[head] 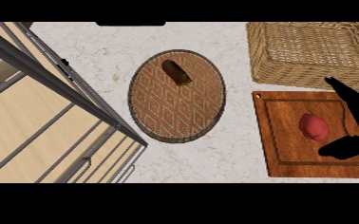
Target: Pick the bell pepper from the cutting board and place it in the basket
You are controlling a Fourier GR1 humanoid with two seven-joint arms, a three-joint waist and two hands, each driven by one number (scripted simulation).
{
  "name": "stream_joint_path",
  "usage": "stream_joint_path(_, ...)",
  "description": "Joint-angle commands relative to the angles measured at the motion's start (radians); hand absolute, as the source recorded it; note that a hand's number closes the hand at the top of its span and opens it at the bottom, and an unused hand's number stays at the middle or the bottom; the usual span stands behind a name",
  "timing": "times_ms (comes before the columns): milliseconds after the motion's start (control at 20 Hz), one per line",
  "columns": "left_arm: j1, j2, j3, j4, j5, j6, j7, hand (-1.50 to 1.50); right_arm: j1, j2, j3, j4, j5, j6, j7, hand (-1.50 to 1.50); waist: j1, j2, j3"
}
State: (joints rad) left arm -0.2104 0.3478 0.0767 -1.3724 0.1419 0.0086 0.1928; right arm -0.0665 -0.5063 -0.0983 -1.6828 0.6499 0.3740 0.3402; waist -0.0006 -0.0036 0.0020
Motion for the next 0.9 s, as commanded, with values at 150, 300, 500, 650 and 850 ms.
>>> stream_joint_path(150, 0.03, -0.032, 0.011, 0.001, -0.03, -0.021, -0.006, 0.0, -0.013, 0.018, -0.056, 0.015, -0.04, 0.06, -0.075, -1.5, 0.0, 0.003, -0.002)
stream_joint_path(300, 0.028, -0.056, 0.005, -0.082, -0.053, 0.02, 0.06, 0.0, 0.048, 0.061, -0.034, 0.002, -0.002, 0.023, -0.124, -1.5, 0.0, 0.003, -0.002)
stream_joint_path(500, 0.032, -0.051, 0.038, -0.029, -0.029, -0.041, 0.036, 0.0, 0.041, 0.076, -0.008, 0.001, 0.063, 0.033, -0.106, -1.5, 0.0, 0.003, -0.002)
stream_joint_path(650, -0.035, -0.063, 0.038, 0.002, -0.06, -0.014, 0.05, 0.0, 0.058, 0.086, -0.011, -0.042, 0.103, 0.035, -0.06, -1.5, -0.003, 0.003, -0.002)
stream_joint_path(850, 0.03, -0.068, 0.053, -0.045, -0.054, -0.052, 0.028, 0.0, 0.042, 0.109, 0.006, 0.039, 0.172, -0.001, -0.099, -1.5, 0.0, 0.003, -0.002)
